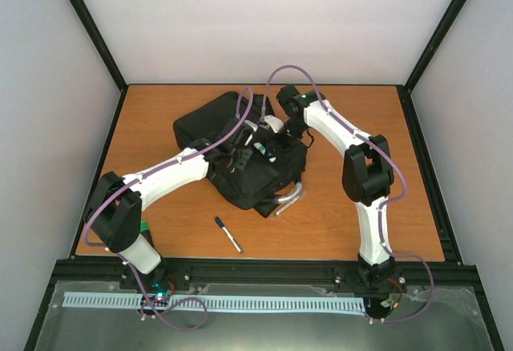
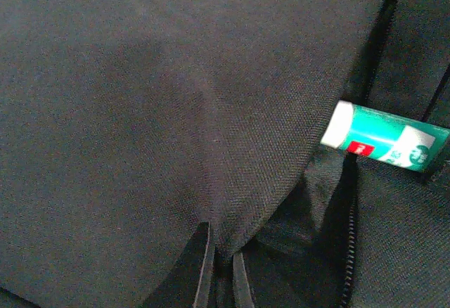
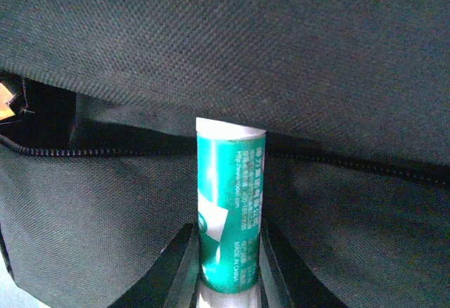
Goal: Pack the student bag
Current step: Place the stationery in the student bag.
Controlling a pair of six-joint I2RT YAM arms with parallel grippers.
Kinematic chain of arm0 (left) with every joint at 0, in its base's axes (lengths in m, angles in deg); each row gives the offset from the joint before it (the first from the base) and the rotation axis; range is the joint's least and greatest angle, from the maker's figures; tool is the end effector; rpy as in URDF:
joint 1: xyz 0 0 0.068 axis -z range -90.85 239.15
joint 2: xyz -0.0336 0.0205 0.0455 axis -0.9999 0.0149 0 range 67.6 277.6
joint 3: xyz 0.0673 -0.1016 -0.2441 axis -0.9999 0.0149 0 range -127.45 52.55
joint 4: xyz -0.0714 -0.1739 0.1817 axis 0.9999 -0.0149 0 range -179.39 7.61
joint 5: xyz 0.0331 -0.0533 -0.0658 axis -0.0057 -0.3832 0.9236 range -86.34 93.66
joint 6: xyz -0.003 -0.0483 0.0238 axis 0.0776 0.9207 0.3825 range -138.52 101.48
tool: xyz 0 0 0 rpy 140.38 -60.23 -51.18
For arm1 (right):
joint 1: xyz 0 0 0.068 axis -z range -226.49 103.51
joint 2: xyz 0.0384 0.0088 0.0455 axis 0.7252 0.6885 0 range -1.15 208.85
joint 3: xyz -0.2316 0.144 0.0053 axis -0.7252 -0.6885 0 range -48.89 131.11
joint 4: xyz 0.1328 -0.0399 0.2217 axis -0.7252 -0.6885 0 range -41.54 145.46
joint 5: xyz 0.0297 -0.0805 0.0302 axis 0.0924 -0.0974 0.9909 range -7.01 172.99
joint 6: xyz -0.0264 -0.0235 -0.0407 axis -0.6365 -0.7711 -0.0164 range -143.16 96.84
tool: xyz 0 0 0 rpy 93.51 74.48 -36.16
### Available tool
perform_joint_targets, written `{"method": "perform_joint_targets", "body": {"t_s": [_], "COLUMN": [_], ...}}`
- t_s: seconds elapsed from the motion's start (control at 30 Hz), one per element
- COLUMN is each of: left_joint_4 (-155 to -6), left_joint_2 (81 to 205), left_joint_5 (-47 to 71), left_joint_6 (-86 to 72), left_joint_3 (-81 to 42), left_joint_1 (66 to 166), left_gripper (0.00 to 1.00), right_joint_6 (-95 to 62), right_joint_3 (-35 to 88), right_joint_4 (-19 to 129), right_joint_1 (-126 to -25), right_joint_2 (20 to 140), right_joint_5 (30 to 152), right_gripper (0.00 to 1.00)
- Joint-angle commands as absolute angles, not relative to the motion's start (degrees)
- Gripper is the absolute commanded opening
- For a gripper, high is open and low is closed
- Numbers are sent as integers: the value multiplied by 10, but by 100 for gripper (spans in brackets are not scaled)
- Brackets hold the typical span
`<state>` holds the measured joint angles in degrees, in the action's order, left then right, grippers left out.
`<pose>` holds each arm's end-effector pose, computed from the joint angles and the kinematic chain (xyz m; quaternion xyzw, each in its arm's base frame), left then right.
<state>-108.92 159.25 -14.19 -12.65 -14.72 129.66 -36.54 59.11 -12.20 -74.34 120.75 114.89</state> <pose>0.2683 -0.2149 0.2472 0.2276 0.9042 0.0043 0.3614 0.3689 0.2162 0.2338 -0.3566 0.8903 0.2808 0.0358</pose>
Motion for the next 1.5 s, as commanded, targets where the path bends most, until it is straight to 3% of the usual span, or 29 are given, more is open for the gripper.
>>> {"method": "perform_joint_targets", "body": {"t_s": [0.0, 0.33, 0.5, 0.97, 1.2, 1.3, 1.47], "left_joint_4": [-1081, -1080, -1080, -1081, -1081, -1080, -1081], "left_joint_2": [1578, 1580, 1577, 1575, 1574, 1575, 1574], "left_joint_5": [-135, -135, -136, -136, -134, -134, -134], "left_joint_6": [-120, -119, -118, -120, -119, -118, -119], "left_joint_3": [-175, -177, -175, -174, -175, -175, -175], "left_joint_1": [1297, 1297, 1297, 1297, 1297, 1297, 1297], "left_gripper": [1, 1, 1, 1, 1, 1, 1], "right_joint_6": [-358, -376, -354, -358, -376, -385, -388], "right_joint_3": [609, 644, 658, 579, 528, 501, 455], "right_joint_4": [-128, -134, -114, -71, -69, -55, -36], "right_joint_1": [-755, -776, -776, -756, -743, -743, -742], "right_joint_2": [1224, 1233, 1243, 1156, 1105, 1083, 1064], "right_joint_5": [1134, 1208, 1177, 1140, 1116, 1105, 1144], "right_gripper": [12, 12, 13, 45, 51, 49, 25]}}
